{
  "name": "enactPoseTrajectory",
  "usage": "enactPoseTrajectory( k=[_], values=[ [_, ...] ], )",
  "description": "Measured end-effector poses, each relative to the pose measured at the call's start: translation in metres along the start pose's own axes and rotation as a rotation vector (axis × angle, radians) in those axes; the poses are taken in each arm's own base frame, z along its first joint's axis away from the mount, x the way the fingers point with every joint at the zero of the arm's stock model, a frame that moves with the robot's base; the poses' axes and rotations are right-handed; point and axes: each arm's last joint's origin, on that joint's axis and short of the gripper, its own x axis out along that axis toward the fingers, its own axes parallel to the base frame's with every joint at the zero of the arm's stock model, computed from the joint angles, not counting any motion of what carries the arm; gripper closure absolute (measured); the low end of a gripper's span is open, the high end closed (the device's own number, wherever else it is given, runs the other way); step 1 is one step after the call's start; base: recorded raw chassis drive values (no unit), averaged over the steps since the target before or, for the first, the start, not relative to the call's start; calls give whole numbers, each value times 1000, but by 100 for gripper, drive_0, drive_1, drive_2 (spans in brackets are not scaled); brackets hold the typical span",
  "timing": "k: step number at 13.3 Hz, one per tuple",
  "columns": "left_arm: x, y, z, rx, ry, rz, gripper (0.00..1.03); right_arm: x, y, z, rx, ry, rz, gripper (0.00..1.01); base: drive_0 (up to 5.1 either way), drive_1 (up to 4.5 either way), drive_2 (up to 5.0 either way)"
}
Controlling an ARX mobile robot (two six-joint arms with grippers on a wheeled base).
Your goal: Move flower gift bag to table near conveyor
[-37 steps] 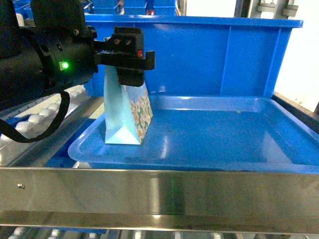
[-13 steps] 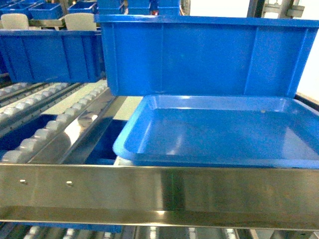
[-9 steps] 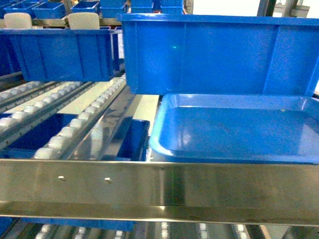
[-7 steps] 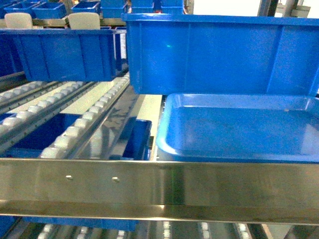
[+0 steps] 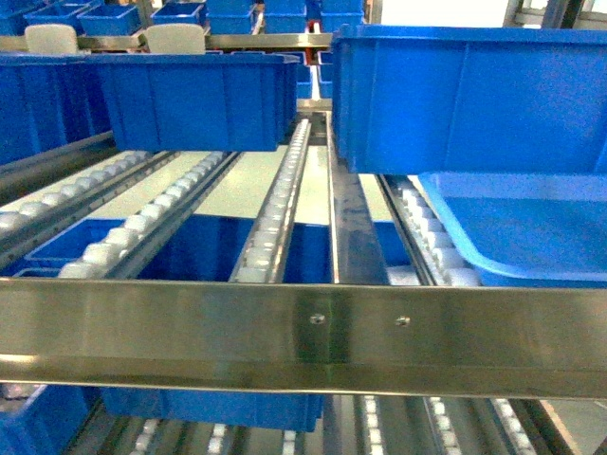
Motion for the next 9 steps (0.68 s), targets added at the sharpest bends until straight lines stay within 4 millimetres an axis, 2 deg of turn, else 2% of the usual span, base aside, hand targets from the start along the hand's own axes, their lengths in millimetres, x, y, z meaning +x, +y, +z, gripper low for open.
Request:
enactPoseTrajectory(
  k=[9],
  values=[
    [0, 0, 0, 0, -1, 0, 101, 0, 0, 0, 0, 1, 0, 99, -493, 149, 329]
  ],
)
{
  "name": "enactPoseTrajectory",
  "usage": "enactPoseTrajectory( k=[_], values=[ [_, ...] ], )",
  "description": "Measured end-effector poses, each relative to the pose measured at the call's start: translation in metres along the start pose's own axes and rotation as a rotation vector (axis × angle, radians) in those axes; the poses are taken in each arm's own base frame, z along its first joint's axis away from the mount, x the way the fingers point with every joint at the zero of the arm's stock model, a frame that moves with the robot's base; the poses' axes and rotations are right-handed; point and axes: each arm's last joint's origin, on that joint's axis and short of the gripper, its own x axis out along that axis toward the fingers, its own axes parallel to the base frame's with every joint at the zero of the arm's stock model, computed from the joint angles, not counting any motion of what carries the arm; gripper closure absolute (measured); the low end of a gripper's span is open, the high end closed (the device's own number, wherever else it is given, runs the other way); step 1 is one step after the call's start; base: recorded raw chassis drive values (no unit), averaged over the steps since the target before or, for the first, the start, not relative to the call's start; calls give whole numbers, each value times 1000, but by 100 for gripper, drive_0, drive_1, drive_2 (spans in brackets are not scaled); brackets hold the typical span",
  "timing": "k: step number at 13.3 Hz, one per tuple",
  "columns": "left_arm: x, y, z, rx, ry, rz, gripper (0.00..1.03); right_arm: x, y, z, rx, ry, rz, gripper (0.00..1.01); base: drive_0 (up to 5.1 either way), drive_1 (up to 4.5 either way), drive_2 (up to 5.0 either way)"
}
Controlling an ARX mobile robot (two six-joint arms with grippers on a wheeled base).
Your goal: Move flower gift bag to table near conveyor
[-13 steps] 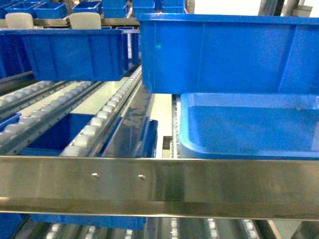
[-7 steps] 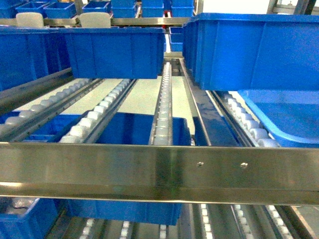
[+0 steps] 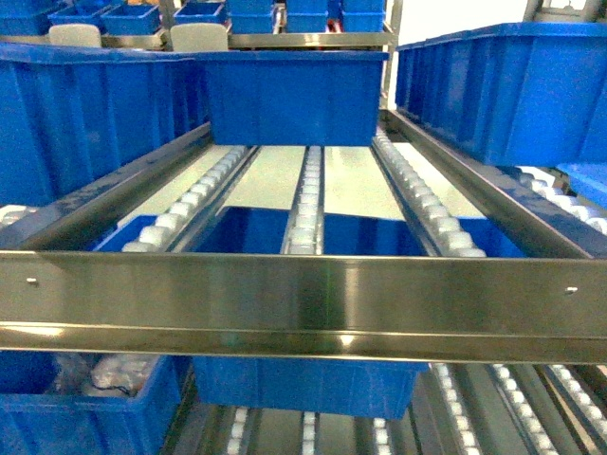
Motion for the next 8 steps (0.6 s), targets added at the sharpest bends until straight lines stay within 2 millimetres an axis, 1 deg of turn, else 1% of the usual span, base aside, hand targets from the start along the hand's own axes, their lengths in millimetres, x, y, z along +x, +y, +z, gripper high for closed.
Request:
enactPoseTrajectory(
  k=[8],
  values=[
    [0, 0, 1, 0, -4, 0, 101, 0, 0, 0, 1, -3, 0, 99, -487, 154, 335]
  ],
)
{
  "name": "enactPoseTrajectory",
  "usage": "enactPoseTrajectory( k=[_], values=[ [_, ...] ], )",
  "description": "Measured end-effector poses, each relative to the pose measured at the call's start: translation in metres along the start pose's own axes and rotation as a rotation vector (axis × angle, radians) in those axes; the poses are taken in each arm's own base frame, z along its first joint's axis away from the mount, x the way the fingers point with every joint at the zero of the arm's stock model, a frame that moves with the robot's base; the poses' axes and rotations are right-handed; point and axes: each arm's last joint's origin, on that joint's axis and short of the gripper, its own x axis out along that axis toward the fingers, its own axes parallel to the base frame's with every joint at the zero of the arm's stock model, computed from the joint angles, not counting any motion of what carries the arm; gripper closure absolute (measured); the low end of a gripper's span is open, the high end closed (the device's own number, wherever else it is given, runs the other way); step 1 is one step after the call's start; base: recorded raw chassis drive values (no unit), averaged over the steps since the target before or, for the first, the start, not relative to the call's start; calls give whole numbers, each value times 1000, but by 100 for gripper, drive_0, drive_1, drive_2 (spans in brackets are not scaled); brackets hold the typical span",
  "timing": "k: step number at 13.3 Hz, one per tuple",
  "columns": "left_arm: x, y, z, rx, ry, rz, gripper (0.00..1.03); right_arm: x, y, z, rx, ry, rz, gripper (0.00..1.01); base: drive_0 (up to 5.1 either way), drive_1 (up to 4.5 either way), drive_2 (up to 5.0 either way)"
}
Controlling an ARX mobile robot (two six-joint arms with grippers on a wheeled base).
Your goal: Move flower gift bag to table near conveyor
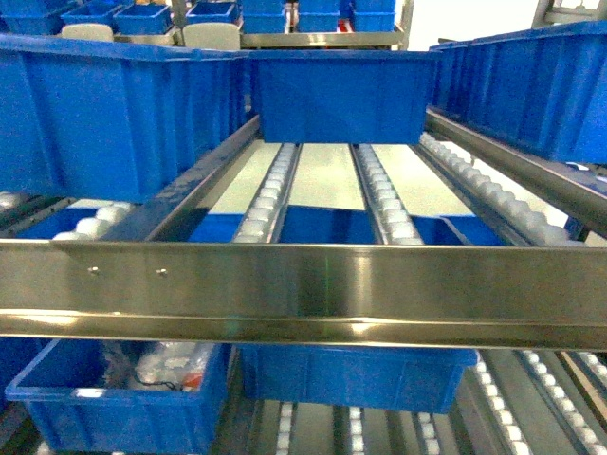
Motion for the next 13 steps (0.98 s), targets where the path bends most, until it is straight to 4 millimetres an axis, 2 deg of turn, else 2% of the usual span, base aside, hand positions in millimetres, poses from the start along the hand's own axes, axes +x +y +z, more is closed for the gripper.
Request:
enactPoseTrajectory(
  k=[13],
  values=[
    [0, 0, -1, 0, 6, 0, 101, 0, 0, 0, -1, 2, 0, 99, -470, 91, 376]
  ],
)
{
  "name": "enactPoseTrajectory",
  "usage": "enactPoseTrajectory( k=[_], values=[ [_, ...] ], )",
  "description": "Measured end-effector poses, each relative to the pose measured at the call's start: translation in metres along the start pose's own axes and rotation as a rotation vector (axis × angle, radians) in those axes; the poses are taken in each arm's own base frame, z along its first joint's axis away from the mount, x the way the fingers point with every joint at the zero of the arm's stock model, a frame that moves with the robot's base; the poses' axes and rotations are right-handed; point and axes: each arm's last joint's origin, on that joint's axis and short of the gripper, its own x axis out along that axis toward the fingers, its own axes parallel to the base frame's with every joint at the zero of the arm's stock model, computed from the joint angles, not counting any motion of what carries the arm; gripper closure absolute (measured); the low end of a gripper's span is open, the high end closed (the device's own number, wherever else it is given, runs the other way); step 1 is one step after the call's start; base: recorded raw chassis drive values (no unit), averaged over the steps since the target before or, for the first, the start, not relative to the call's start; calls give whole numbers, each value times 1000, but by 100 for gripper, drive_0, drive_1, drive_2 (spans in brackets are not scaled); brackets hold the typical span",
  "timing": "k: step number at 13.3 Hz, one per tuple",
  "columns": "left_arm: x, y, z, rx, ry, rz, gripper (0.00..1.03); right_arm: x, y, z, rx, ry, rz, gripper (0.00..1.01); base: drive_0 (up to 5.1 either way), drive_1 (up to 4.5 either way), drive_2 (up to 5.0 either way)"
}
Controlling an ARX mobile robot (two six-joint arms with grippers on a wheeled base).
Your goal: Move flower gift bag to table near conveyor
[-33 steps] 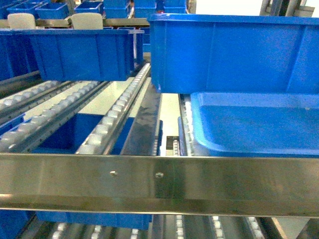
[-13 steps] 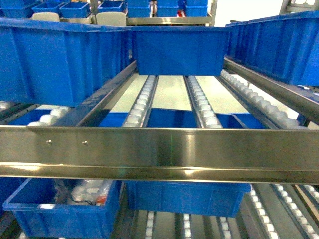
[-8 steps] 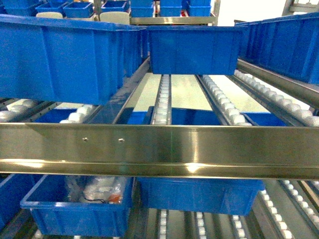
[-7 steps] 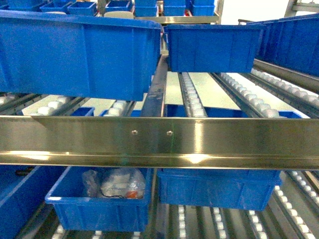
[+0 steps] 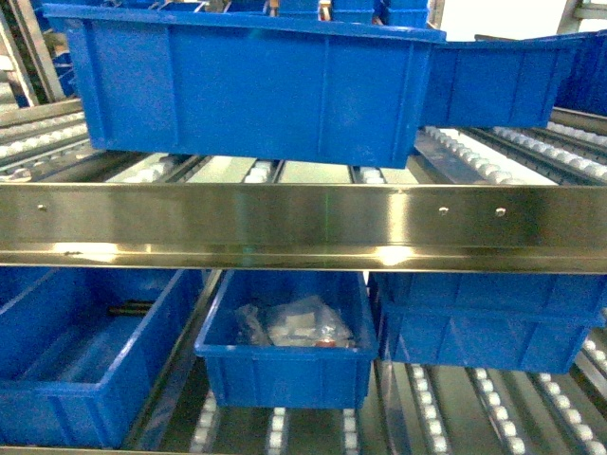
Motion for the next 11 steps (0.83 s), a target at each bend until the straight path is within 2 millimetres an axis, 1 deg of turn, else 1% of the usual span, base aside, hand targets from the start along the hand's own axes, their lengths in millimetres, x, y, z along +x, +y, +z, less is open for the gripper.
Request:
enactPoseTrajectory(
  k=[11],
  values=[
    [0, 0, 0, 0, -1, 0, 101, 0, 0, 0, -1, 2, 0, 99, -458, 69, 398]
  ],
)
